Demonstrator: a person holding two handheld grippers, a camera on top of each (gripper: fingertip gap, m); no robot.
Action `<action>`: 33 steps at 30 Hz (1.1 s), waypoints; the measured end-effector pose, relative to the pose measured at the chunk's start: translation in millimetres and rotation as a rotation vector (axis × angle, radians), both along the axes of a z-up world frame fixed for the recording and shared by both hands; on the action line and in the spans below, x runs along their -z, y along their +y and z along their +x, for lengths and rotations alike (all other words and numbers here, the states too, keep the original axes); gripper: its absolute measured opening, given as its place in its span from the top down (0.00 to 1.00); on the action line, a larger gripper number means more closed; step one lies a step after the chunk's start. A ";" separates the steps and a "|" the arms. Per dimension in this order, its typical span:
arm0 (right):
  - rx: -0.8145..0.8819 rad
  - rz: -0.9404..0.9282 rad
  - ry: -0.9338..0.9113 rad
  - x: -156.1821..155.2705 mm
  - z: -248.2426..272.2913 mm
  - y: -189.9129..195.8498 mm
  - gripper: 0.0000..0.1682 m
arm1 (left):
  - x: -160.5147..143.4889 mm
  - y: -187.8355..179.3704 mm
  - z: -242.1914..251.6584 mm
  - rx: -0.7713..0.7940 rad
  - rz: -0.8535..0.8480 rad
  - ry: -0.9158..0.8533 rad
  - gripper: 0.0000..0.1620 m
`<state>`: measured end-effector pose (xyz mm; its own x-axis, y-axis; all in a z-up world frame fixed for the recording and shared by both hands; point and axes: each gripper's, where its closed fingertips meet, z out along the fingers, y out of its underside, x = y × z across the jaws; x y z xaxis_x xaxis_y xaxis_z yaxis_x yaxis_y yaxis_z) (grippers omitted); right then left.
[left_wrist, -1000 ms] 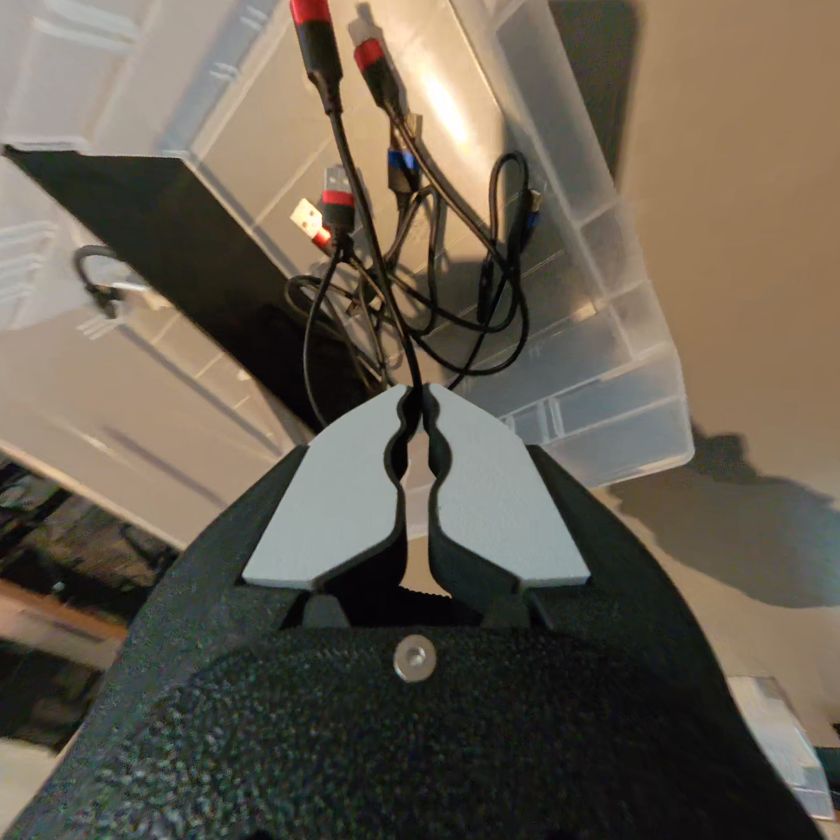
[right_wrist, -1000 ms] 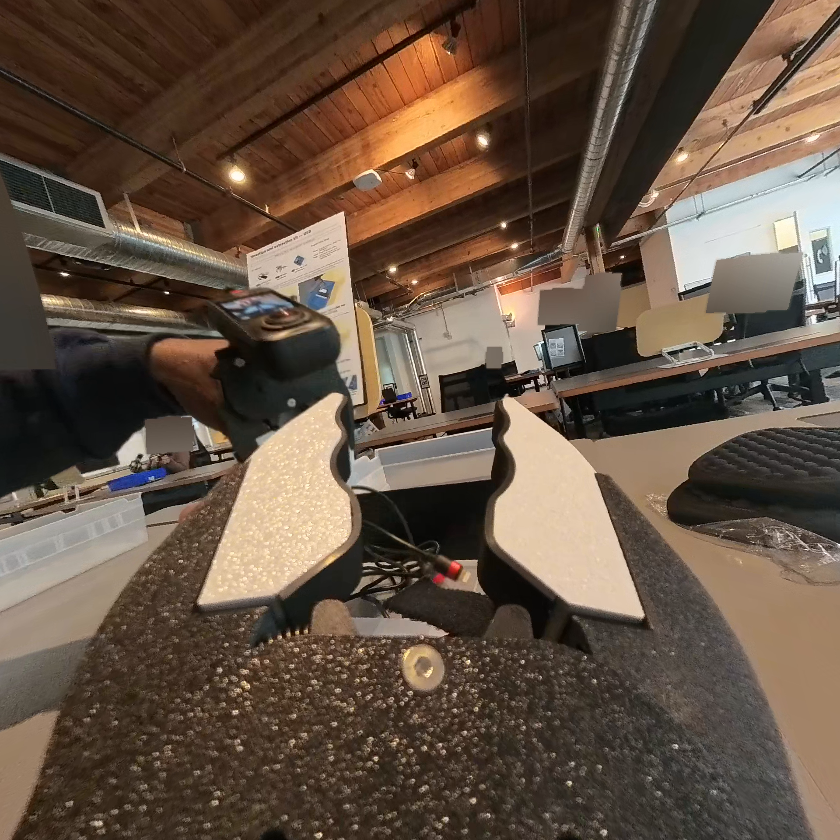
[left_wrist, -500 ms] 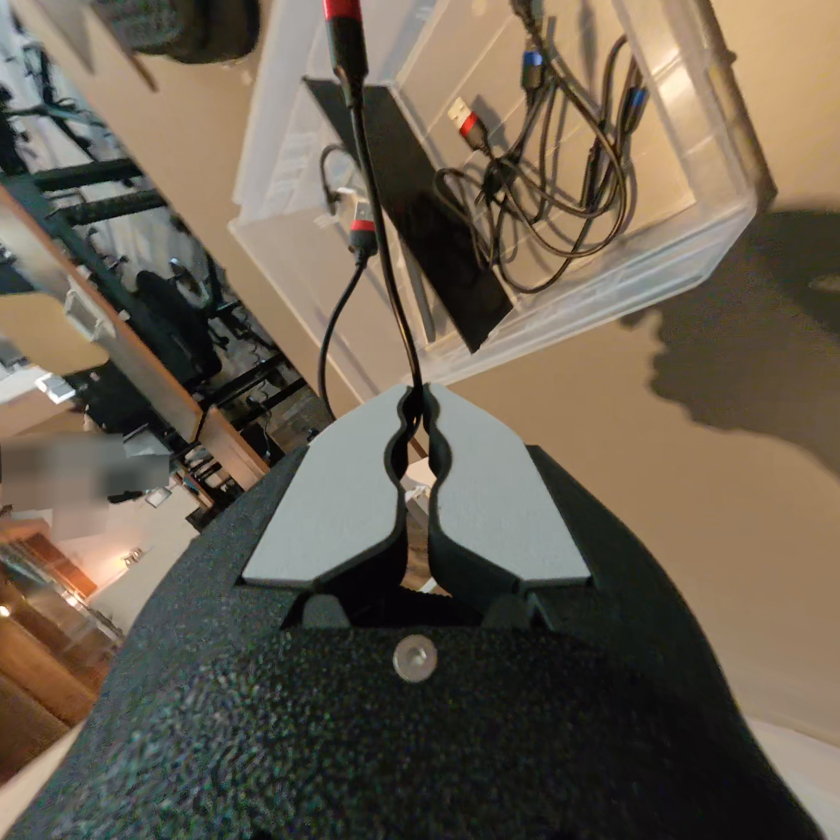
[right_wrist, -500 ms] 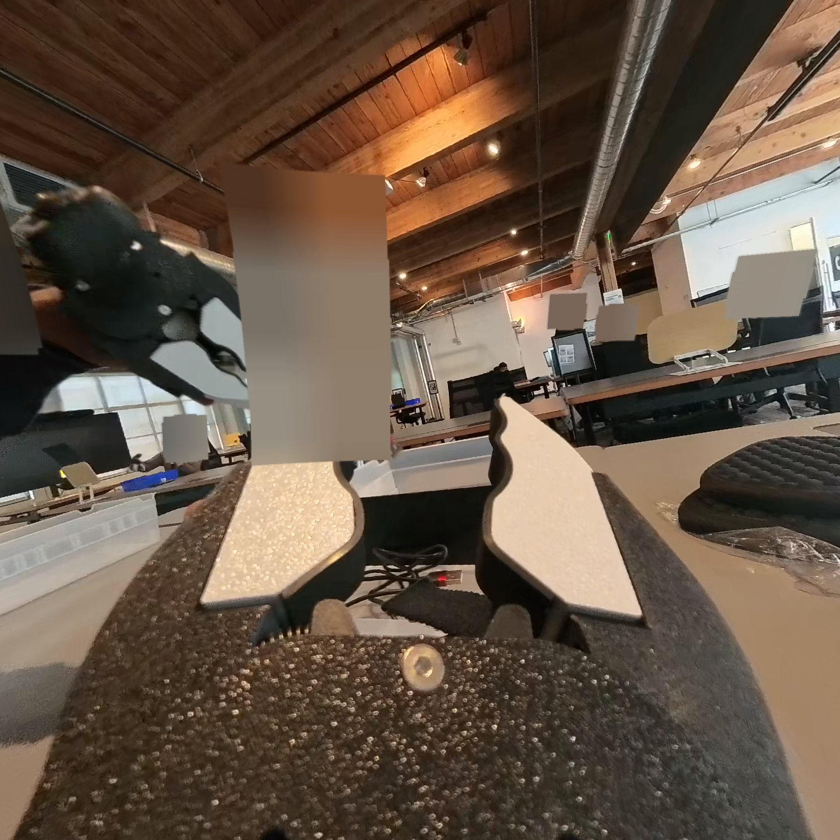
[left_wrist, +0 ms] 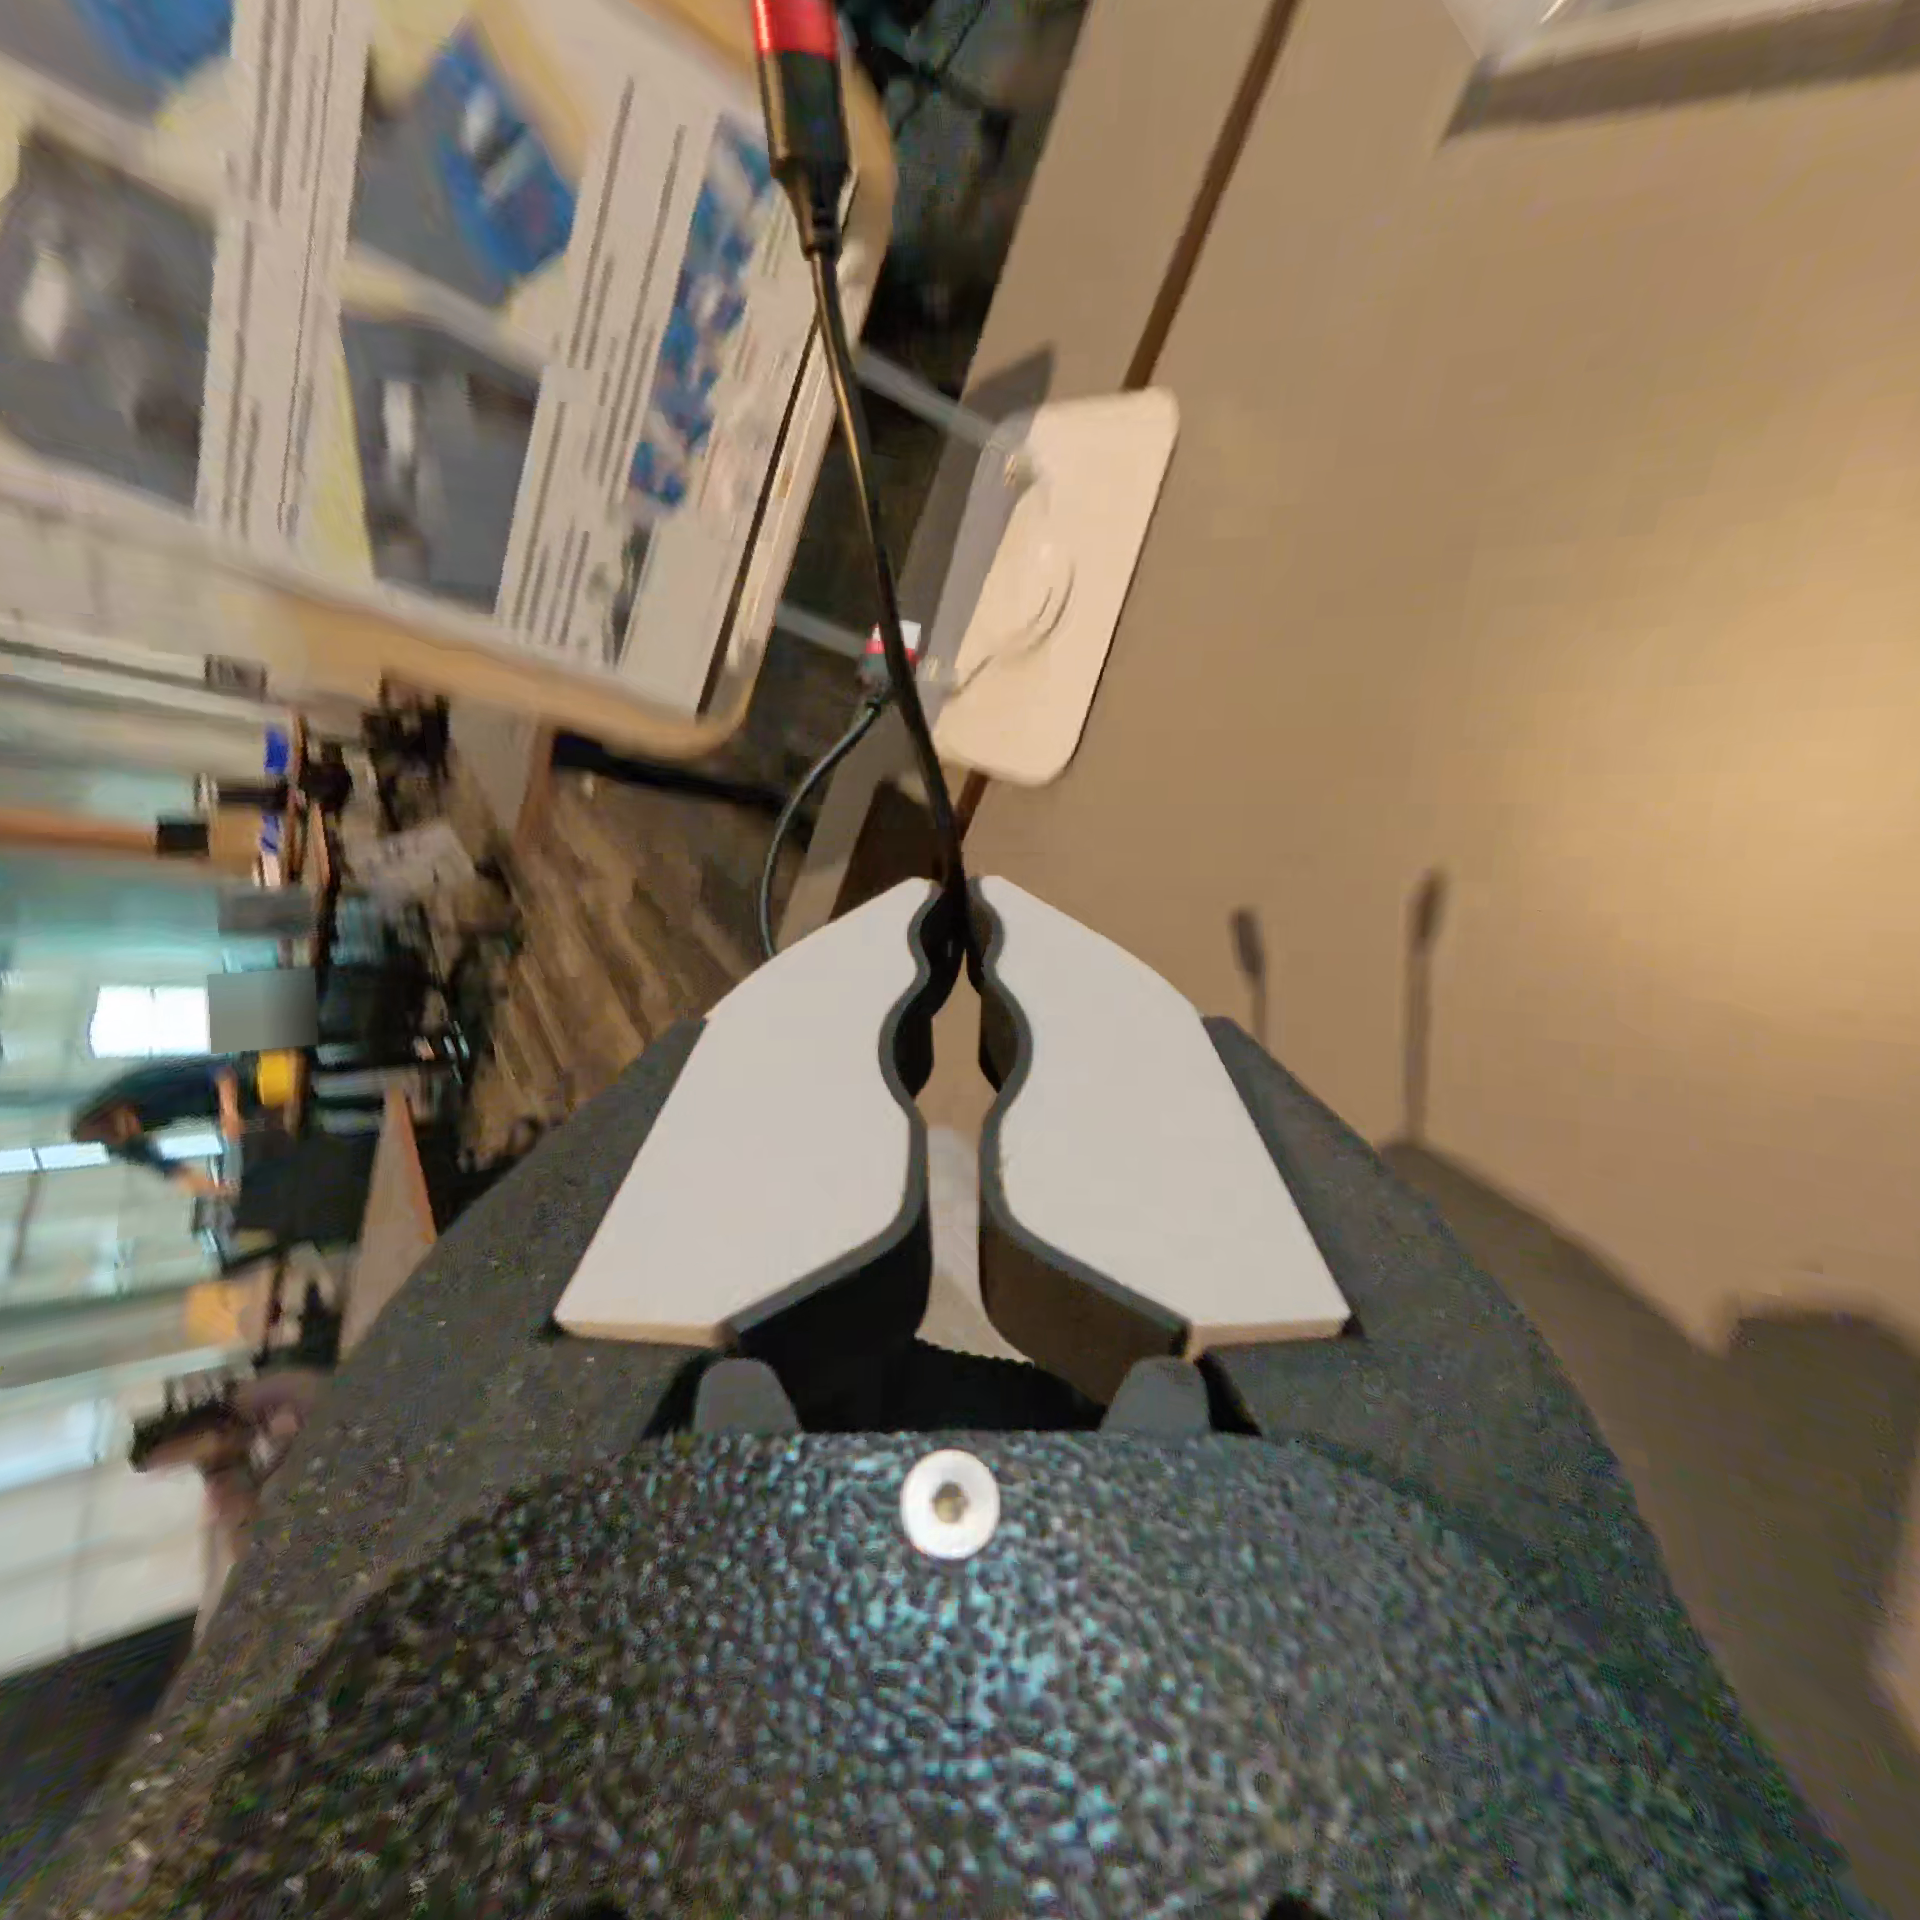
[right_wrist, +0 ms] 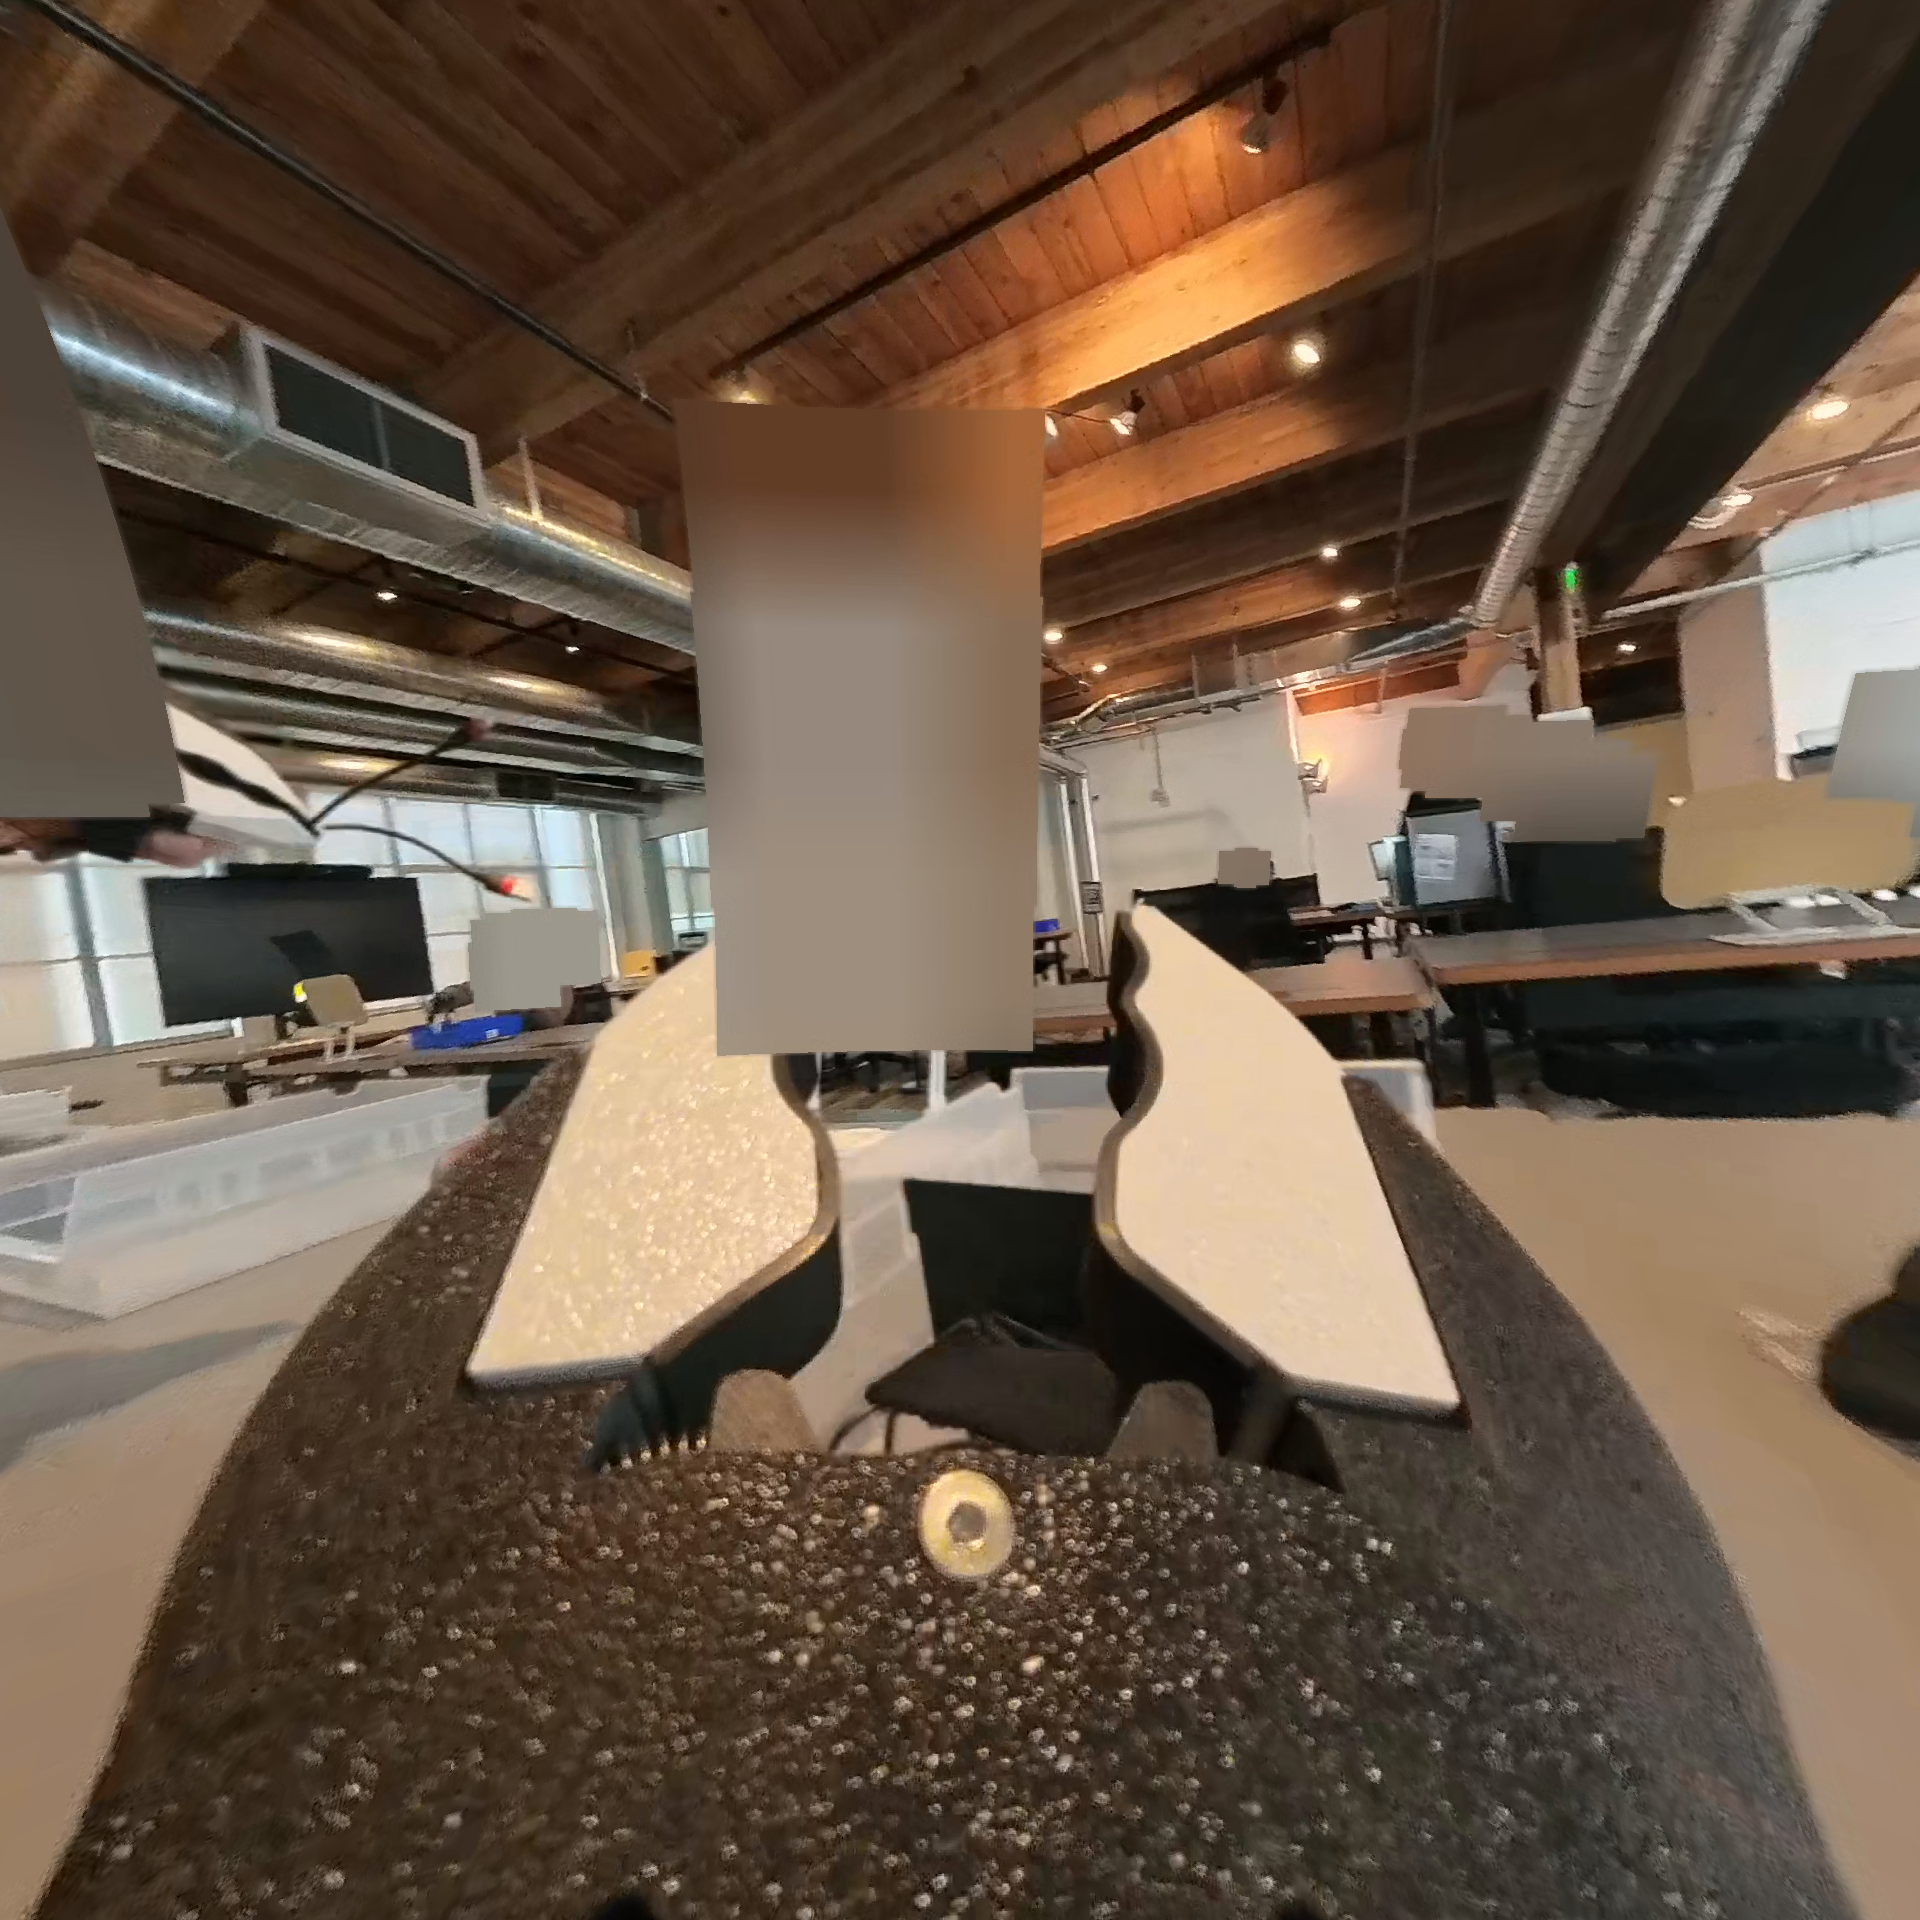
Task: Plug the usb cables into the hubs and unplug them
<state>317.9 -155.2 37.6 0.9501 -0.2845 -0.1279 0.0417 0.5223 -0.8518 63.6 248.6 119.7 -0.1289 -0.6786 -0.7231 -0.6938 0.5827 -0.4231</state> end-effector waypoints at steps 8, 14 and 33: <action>-0.148 -0.032 -0.118 -21.6 -44.7 64.7 0.69 | 53.8 128.8 -162.6 -0.408 -0.148 -0.070 0.98; -0.179 -0.050 -0.184 -35.3 -60.1 86.7 0.70 | 138.5 189.3 -226.0 -0.639 -0.368 -0.077 0.98; -0.302 -0.024 -0.105 -42.6 -44.4 97.8 0.72 | 212.8 181.0 -231.9 -0.776 -0.662 -0.012 0.90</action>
